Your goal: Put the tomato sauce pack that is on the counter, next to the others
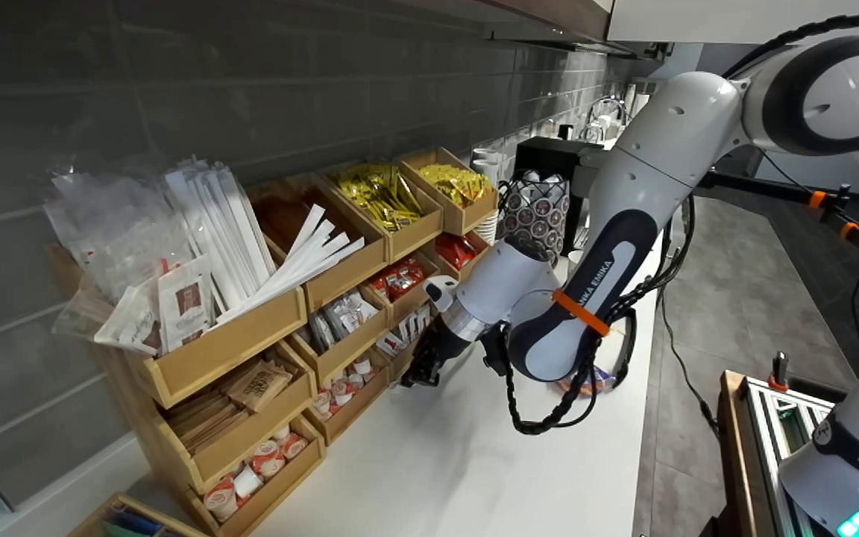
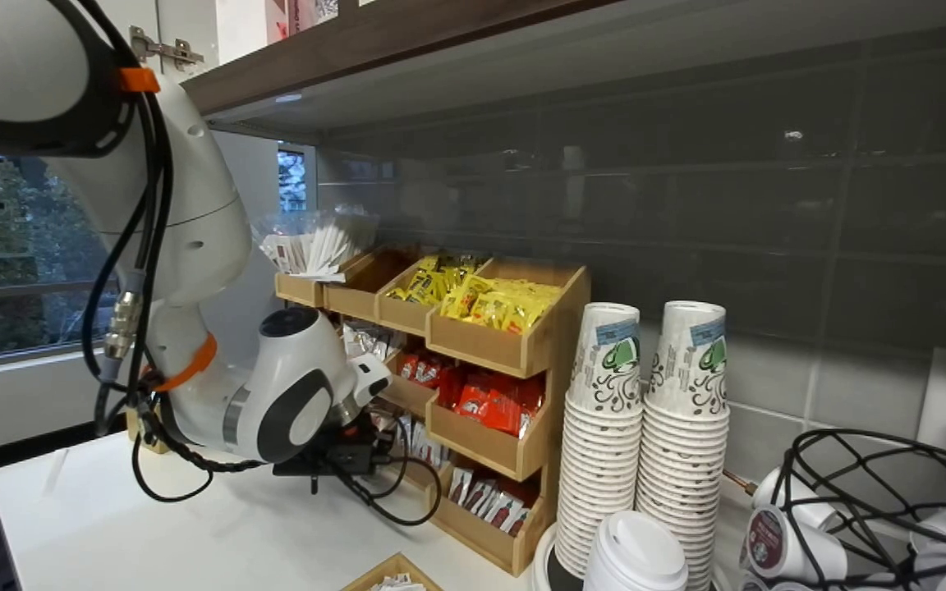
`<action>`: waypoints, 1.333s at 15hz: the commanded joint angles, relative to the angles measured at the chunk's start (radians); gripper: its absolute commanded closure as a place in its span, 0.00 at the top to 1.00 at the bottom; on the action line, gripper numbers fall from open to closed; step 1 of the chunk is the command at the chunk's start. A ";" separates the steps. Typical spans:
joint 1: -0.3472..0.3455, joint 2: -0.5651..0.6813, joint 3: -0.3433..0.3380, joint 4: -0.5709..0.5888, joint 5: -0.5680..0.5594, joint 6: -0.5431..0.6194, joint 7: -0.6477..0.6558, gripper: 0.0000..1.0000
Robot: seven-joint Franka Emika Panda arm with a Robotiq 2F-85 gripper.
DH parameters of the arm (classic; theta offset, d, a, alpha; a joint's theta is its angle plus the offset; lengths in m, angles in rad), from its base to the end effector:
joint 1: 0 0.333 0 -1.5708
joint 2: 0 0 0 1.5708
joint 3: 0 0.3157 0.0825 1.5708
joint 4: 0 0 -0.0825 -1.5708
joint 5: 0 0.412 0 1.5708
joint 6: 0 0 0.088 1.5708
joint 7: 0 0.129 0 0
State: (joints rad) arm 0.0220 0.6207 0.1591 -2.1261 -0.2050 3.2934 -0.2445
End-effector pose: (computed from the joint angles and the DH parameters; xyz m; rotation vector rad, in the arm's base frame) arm 0.6135 0.1344 0.1345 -2.8576 -0.8553 -0.8598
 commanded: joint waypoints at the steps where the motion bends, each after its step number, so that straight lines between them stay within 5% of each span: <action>1: 0.007 0.012 -0.012 0.015 -0.014 0.022 0.010 0.00; 20: -0.087 -0.252 0.041 -0.245 0.018 0.046 0.129 0.00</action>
State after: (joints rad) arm -0.0282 0.4302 0.1667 -2.2977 -0.1991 3.3416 -0.1474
